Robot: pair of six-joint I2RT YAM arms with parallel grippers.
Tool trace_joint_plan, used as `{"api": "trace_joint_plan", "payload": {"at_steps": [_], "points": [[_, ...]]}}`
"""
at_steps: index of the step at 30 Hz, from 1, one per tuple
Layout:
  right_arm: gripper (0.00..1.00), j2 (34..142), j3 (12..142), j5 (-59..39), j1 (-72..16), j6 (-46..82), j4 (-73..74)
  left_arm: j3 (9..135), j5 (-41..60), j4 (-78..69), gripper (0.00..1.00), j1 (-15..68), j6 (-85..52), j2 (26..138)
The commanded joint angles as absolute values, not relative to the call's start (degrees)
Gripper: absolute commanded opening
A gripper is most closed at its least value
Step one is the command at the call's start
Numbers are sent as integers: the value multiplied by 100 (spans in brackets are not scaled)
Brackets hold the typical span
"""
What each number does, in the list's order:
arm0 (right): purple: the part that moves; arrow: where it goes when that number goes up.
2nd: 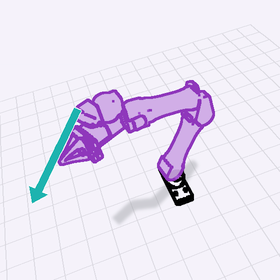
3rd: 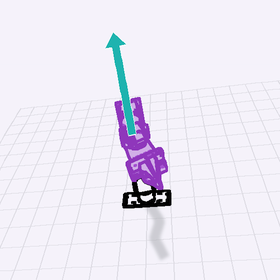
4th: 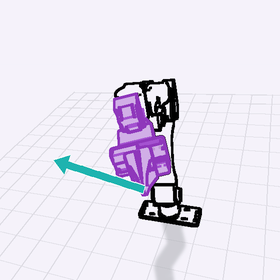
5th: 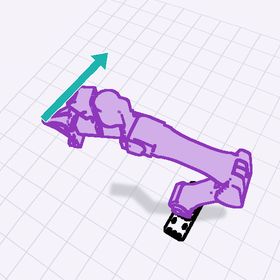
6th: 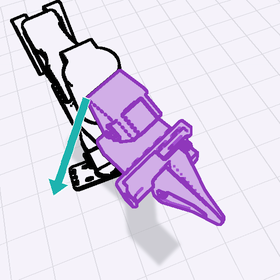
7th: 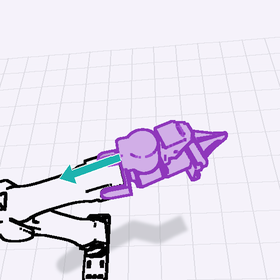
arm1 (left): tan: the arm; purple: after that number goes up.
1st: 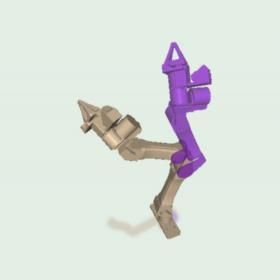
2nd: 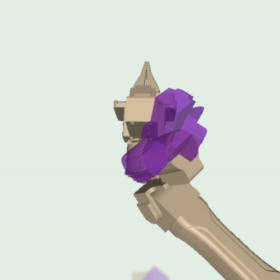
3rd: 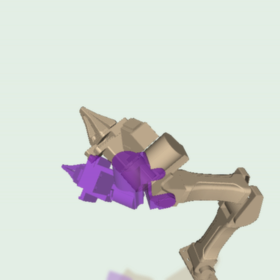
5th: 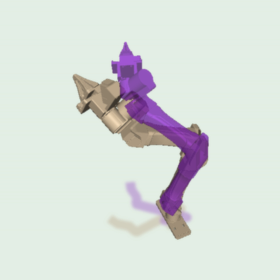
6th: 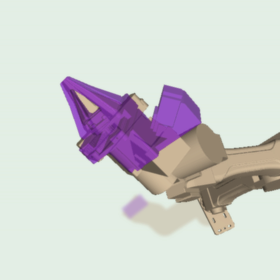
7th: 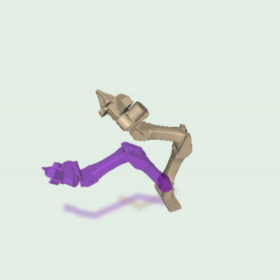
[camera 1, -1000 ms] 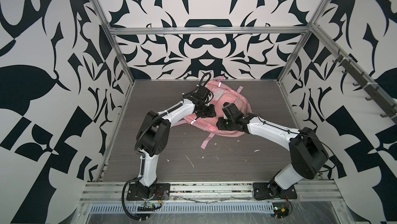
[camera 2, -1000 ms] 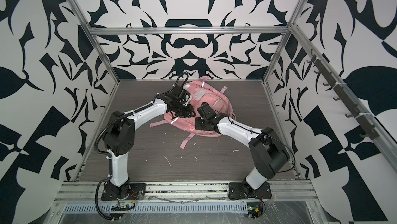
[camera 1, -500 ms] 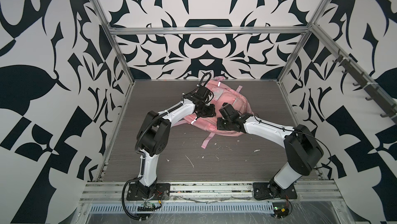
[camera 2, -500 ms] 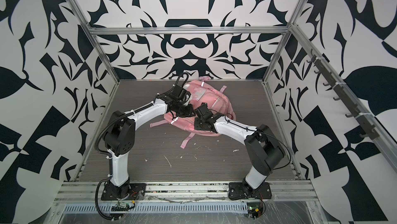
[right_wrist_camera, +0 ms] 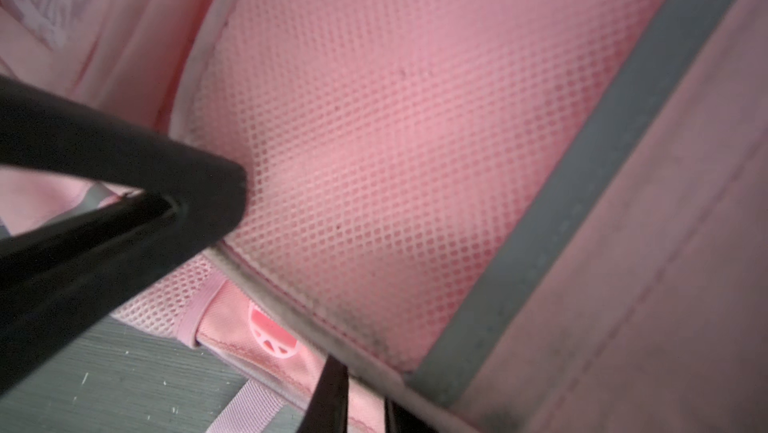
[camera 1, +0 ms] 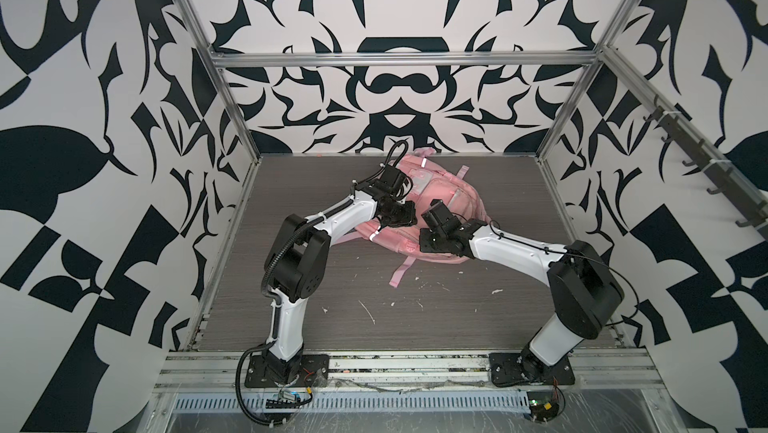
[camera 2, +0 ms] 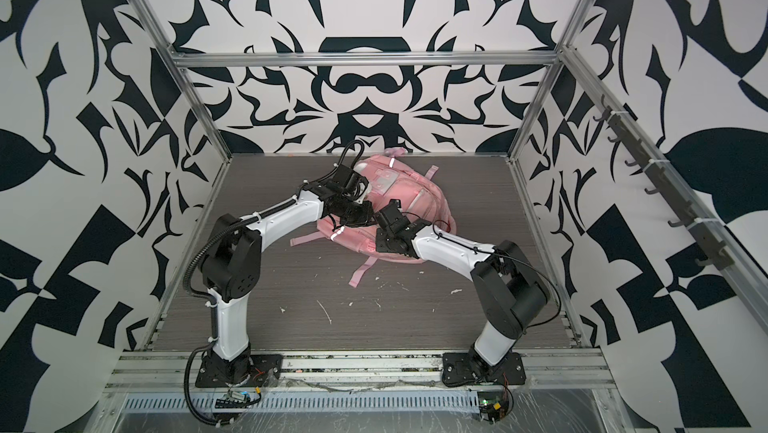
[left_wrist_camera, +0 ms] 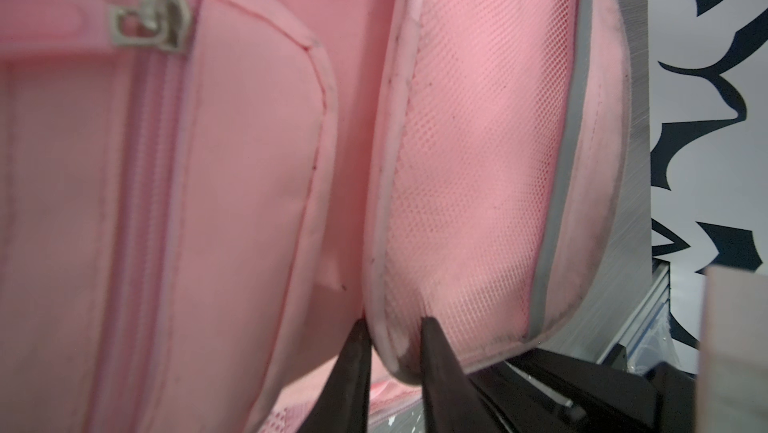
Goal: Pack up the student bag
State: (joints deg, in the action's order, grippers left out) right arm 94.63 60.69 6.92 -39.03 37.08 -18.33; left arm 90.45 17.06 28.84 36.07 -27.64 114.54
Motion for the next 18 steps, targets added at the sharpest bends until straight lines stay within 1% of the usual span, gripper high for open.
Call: {"api": "trace_joint_plan", "payload": {"at_steps": [1, 6, 13, 15, 18], "points": [[14, 9075, 6054, 854, -3962, 3697, -1626, 8958, 1791, 2904, 24, 3606, -2791, 11522], [9, 8765, 5769, 694, -3973, 3757, -1550, 8969, 1787, 2906, 24, 3607, -2804, 11527], [10, 8251, 5365, 317, -3973, 3898, -1312, 8945, 1774, 2911, 24, 3604, -2808, 11509], [12, 8227, 5344, 232, -3970, 3924, -1351, 8936, 1784, 2905, 24, 3605, -2805, 11505], [22, 8239, 5320, 338, -3973, 3953, -1472, 8914, 1786, 2893, 24, 3606, -2808, 11488]]}}
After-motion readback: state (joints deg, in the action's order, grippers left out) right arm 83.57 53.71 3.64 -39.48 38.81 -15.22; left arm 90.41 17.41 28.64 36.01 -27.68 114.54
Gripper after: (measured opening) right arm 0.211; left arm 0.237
